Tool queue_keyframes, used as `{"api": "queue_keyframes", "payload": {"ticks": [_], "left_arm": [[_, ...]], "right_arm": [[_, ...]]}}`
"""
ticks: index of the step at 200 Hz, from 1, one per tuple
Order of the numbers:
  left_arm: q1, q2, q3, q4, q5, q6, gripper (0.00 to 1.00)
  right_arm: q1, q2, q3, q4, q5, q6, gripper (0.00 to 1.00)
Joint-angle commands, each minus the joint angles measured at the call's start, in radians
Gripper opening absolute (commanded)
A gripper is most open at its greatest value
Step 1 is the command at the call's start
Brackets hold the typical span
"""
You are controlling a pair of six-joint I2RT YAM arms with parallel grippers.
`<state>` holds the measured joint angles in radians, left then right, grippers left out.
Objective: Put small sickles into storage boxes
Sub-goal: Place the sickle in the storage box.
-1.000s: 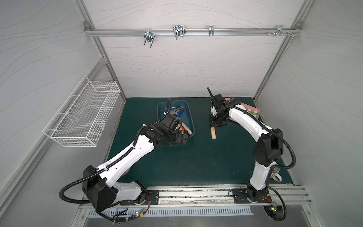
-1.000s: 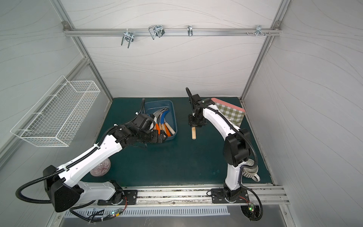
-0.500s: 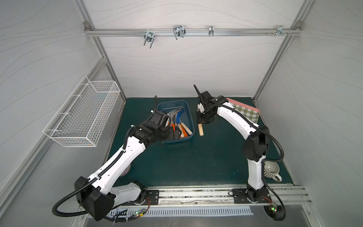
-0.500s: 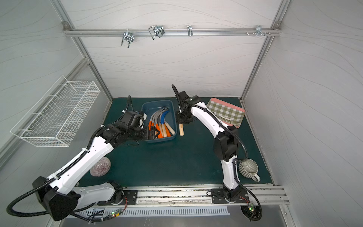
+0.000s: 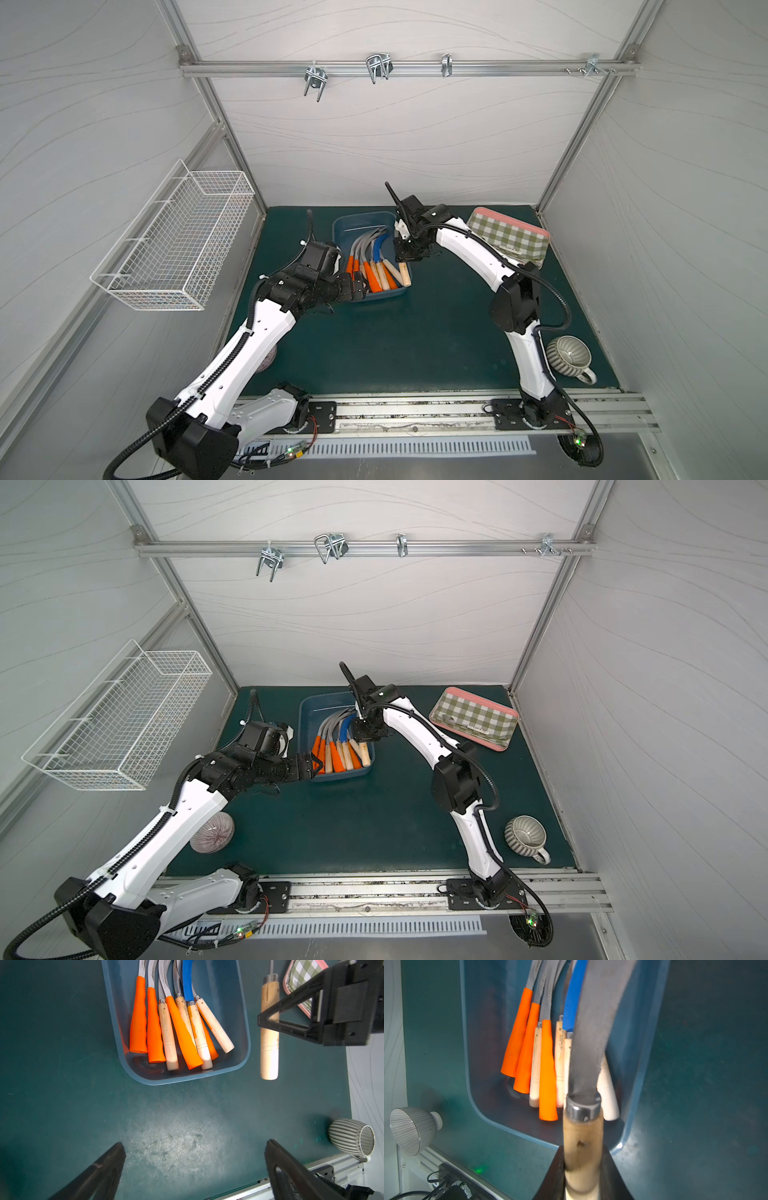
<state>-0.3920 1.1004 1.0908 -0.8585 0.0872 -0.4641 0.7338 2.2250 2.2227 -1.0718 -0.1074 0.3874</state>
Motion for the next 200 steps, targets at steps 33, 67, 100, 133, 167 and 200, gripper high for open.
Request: {"api": "queue_keyframes", "payload": {"ticks": [33, 67, 100, 133, 167, 200], "left_arm": [[0.025, -0.014, -0.031, 0.007, 0.025, 0.019, 0.99], [0.027, -0.003, -0.043, 0.018, 0.028, 0.020, 0.99], [0.027, 0.010, -0.046, 0.022, 0.030, 0.025, 0.99], [0.028, 0.024, -0.049, 0.028, 0.032, 0.025, 0.99], [0.028, 0.037, -0.051, 0.035, 0.039, 0.021, 0.99], [0.028, 0.052, -0.042, 0.039, 0.043, 0.018, 0.99]], "right_arm": [[0.025, 0.109, 0.104, 0.069, -0.050, -0.052, 0.02], [0.024, 0.179, 0.138, 0.098, -0.063, -0.073, 0.03], [0.020, 0.231, 0.152, 0.104, -0.076, -0.086, 0.03], [0.003, 0.268, 0.152, 0.109, -0.089, -0.082, 0.06], [-0.017, 0.293, 0.152, 0.117, -0.112, -0.077, 0.20], [-0.028, 0.293, 0.156, 0.119, -0.134, -0.076, 0.37]]}}
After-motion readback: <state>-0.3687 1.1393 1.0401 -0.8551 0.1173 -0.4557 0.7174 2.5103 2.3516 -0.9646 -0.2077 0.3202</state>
